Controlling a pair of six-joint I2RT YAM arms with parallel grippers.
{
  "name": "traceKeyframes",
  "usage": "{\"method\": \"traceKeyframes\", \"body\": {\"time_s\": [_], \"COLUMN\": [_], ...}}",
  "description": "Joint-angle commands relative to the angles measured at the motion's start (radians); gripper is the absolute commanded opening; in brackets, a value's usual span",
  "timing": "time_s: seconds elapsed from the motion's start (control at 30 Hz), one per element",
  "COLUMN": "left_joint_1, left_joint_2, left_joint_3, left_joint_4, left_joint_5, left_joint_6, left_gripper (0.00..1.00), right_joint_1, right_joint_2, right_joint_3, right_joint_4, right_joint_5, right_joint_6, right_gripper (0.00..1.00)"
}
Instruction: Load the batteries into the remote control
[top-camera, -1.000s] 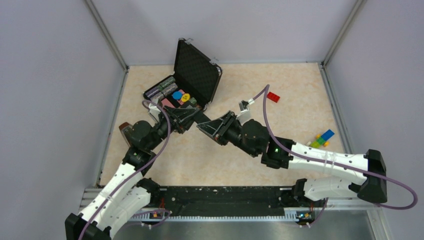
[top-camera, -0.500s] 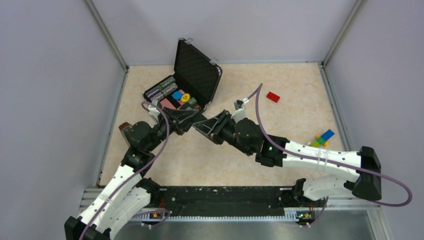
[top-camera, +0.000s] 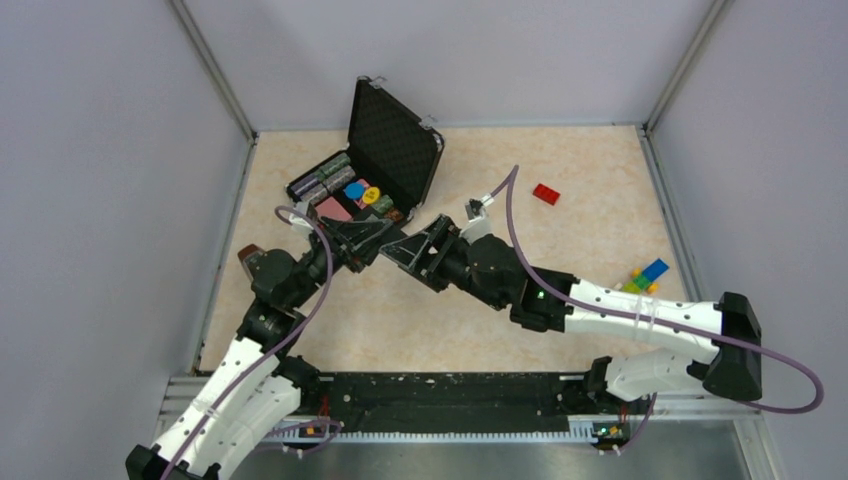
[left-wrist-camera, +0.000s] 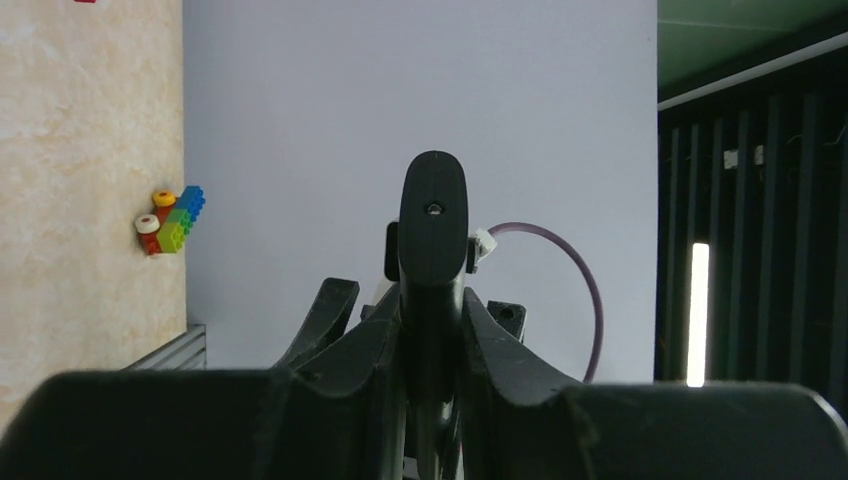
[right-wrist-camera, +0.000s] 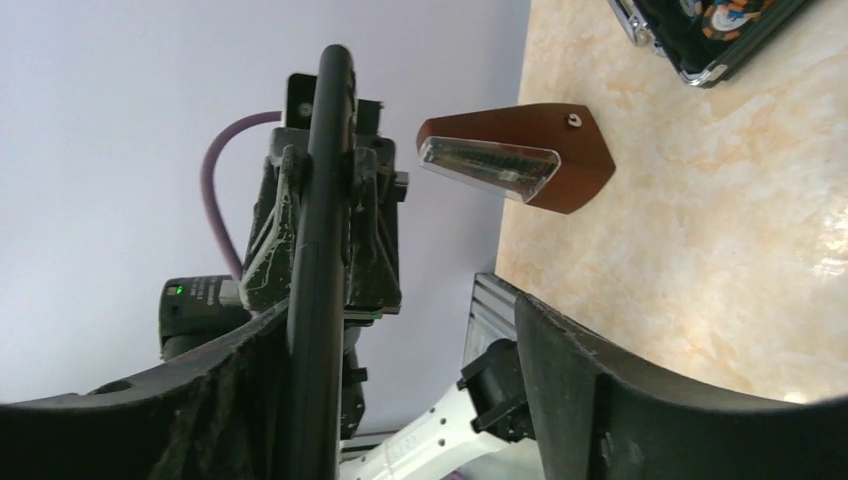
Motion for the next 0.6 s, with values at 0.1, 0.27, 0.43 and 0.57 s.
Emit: {"method": "traceKeyframes", "body": {"time_s": [0.1,0.27,0.43,0.57], "left_joint_1": [-0.008,-0.008,-0.006,-0.007], "left_joint_2": [-0.034,-0.017,0.053,0.157], "left_joint_3": [0.051,0.053,0.129,0.281], "left_joint_4": [-0.025,-0.032,-0.031,-0.098], "left_joint_5": [-0.023,-0.013,0.115,0.304], "left_joint_6": [0.117,0.172,0.284,0.397], "left_gripper": [0.0,0.0,0.0,0.0], "right_joint_1": [-0.021,-0.023,-0.084,-0.185], "right_joint_2": [-0.123,-0.192,-0.251,-0.267], "right_joint_3": [0.008,-0.009,-0.05,-0.041], "right_joint_4": [-0.059,-0.115,-0.137,-0.147], "right_joint_5": [-0.018,-0.041,-0.157,-0.389], "right_joint_6": [-0.153,-0.191,-0.305,-0.478], "right_gripper": [0.85,0.88,0.88,0.88]}}
